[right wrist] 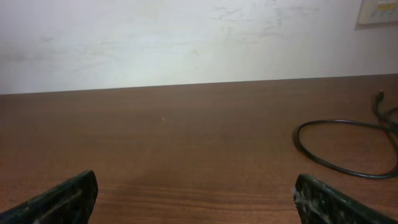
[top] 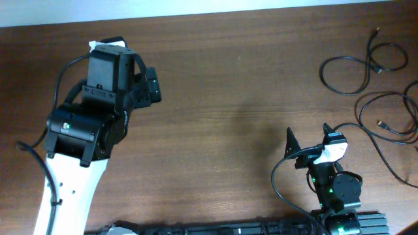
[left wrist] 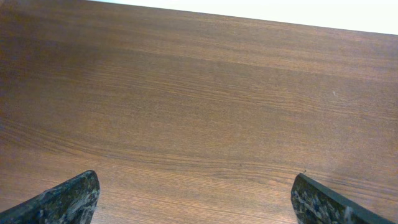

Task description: Untangle cables

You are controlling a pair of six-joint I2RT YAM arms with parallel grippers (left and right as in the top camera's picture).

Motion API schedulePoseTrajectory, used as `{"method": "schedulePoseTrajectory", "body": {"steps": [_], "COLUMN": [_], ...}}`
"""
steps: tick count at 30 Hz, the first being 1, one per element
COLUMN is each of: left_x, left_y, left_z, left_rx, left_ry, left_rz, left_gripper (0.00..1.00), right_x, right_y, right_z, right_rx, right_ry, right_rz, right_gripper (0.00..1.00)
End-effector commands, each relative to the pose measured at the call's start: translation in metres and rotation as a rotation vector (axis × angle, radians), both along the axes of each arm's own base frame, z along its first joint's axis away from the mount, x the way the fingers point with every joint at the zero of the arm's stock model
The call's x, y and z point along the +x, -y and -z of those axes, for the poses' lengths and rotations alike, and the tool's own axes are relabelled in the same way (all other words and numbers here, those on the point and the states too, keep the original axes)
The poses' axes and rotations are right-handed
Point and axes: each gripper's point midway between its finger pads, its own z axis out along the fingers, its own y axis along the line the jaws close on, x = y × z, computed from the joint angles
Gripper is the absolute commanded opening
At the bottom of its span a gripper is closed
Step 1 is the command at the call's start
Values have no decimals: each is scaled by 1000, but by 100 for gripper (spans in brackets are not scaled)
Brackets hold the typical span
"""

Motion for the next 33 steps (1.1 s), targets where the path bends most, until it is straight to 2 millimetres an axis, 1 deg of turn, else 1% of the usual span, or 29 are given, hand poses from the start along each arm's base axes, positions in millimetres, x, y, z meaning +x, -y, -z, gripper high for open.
{"method": "schedulePoseTrajectory", "body": {"steps": [1,10,30,33], "left_x": [-1,-1,-1,-4], "left_y": [-2,-2,-2,-5], "left_z": [-8,-8,-8,-5], "left_rx": [-10,-10,-9,5], "left_ry": [25,25,25,8], "left_rz": [-16,-16,-16,-18], "left_gripper": [99,99,99,99], "right_x": [-1,-1,-1,-1], "right_y": [-2,-5,-5,-5], "right_z": [1,1,1,1], "right_rx": [-53,-71,-71,-71], "right_ry": [6,11,11,11], "right_rz": [-14,-28,-27,-27], "right_gripper": [100,100,100,100]}}
